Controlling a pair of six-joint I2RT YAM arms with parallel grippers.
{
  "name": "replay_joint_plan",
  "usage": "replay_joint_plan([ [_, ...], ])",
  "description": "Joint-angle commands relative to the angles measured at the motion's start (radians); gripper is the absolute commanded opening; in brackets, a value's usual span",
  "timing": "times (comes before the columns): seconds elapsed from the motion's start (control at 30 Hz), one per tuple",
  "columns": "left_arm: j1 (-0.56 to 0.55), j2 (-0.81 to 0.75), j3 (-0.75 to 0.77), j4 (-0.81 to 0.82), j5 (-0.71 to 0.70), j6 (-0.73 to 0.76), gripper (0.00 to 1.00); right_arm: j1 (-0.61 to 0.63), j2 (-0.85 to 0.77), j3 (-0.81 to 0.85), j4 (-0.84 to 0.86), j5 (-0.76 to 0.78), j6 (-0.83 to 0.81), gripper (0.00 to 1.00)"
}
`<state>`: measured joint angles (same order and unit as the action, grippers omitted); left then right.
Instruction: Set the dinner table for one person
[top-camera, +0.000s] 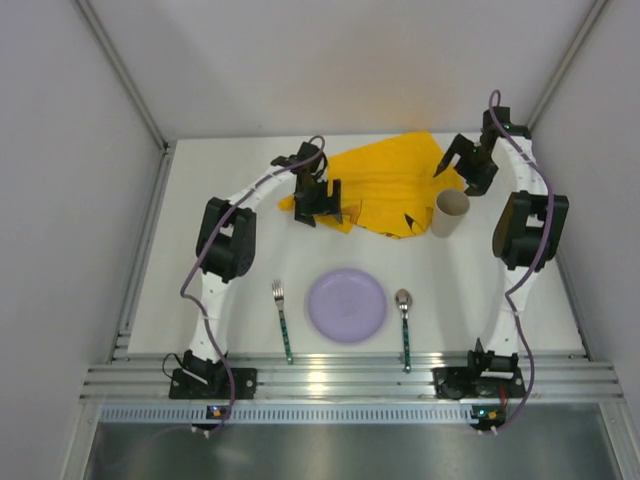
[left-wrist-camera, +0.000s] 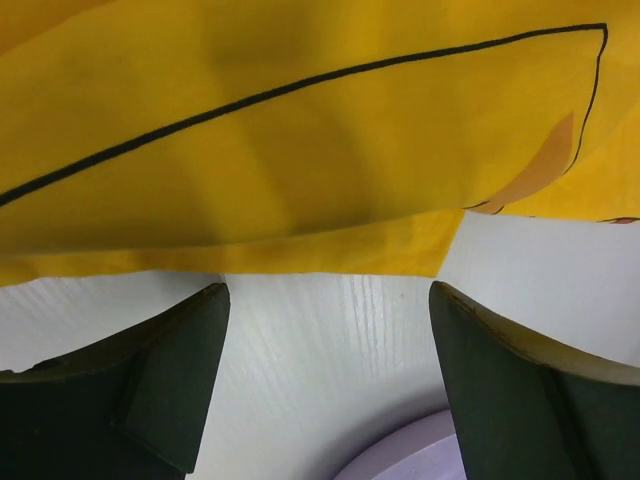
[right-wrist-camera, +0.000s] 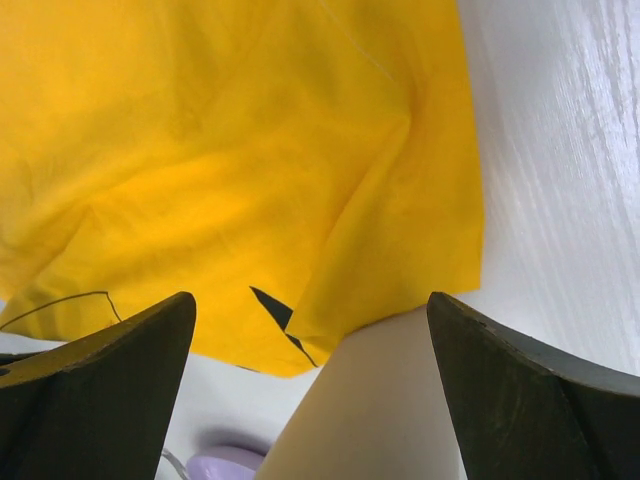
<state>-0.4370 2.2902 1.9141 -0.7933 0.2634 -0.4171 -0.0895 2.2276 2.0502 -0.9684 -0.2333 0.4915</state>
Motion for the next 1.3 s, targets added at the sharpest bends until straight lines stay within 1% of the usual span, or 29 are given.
replay_joint_plan([
  [0.0,-0.023,0.058,0.028,0.011,-0.052,-0.037,0.85,-0.012,-0.078,-0.051,-0.009,0.026,-0.019,1.00],
  [0.13,-0.032,0.094,0.025,0.016,-0.082,-0.052,0.72,-0.012,-0.082,-0.067,-0.013,0.034,-0.024,1.00],
  [0.17,-0.035,0.101,0.028,0.013,-0.082,-0.052,0.64,-0.013,-0.082,-0.067,-0.012,0.038,-0.022,1.00],
  [0.2,-0.035,0.112,0.028,0.012,-0.088,-0.052,0.59,-0.012,-0.082,-0.065,-0.013,0.040,-0.022,1.00],
  [0.23,-0.035,0.117,0.029,0.009,-0.096,-0.054,0.50,-0.012,-0.082,-0.062,-0.015,0.043,-0.024,1.00],
  [0.27,-0.035,0.121,0.030,0.006,-0.110,-0.051,0.37,-0.012,-0.077,-0.058,-0.019,0.042,-0.024,1.00],
  [0.47,-0.034,0.164,0.054,-0.009,-0.125,-0.038,0.30,-0.010,-0.075,-0.056,-0.024,0.052,-0.030,1.00],
  [0.63,-0.029,0.215,0.114,-0.026,-0.181,-0.046,0.00,-0.006,-0.083,-0.068,-0.027,0.057,-0.037,1.00],
  [0.77,-0.023,0.247,0.170,-0.049,-0.181,-0.039,0.00,-0.006,-0.092,-0.076,-0.029,0.058,-0.041,1.00],
  [0.83,-0.022,0.232,0.177,-0.079,-0.182,-0.020,0.00,-0.006,-0.095,-0.076,-0.027,0.058,-0.042,1.00],
  [0.87,-0.022,0.213,0.149,-0.102,-0.187,0.006,0.00,-0.006,-0.097,-0.076,-0.027,0.061,-0.044,1.00],
  [0.9,-0.020,0.157,0.122,-0.110,-0.199,0.023,0.00,-0.006,-0.101,-0.074,-0.027,0.065,-0.042,1.00],
  [0.93,-0.020,0.119,0.087,-0.110,-0.235,0.056,0.00,-0.006,-0.103,-0.073,-0.024,0.065,-0.044,1.00],
  [0.97,-0.017,0.077,-0.002,-0.110,-0.254,0.070,0.00,-0.006,-0.103,-0.073,-0.021,0.065,-0.044,1.00],
  [1.0,-0.014,-0.014,-0.051,-0.100,-0.291,0.081,0.00,-0.004,-0.103,-0.071,-0.020,0.063,-0.038,1.00],
  [1.03,0.006,-0.059,-0.100,-0.098,-0.303,0.084,0.00,-0.004,-0.102,-0.071,-0.013,0.060,-0.036,1.00],
  [1.07,0.024,-0.102,-0.184,-0.101,-0.281,0.078,0.00,-0.004,-0.098,-0.071,-0.012,0.055,-0.033,1.00],
  [1.1,0.046,-0.183,-0.225,-0.103,-0.268,0.074,0.00,-0.001,-0.091,-0.067,-0.009,0.055,-0.031,1.00],
  [1.13,0.090,-0.224,-0.297,-0.101,-0.235,0.066,0.00,0.000,-0.086,-0.067,-0.006,0.055,-0.027,1.00],
  [1.2,0.135,-0.323,-0.348,-0.113,-0.237,0.066,0.00,0.004,-0.079,-0.064,-0.001,0.052,-0.022,1.00],
  [1.23,0.173,-0.348,-0.366,-0.119,-0.243,0.081,0.00,0.004,-0.075,-0.062,0.005,0.049,-0.019,1.00],
  [1.27,0.188,-0.383,-0.391,-0.126,-0.289,0.092,0.00,0.005,-0.068,-0.061,0.005,0.046,-0.019,1.00],
])
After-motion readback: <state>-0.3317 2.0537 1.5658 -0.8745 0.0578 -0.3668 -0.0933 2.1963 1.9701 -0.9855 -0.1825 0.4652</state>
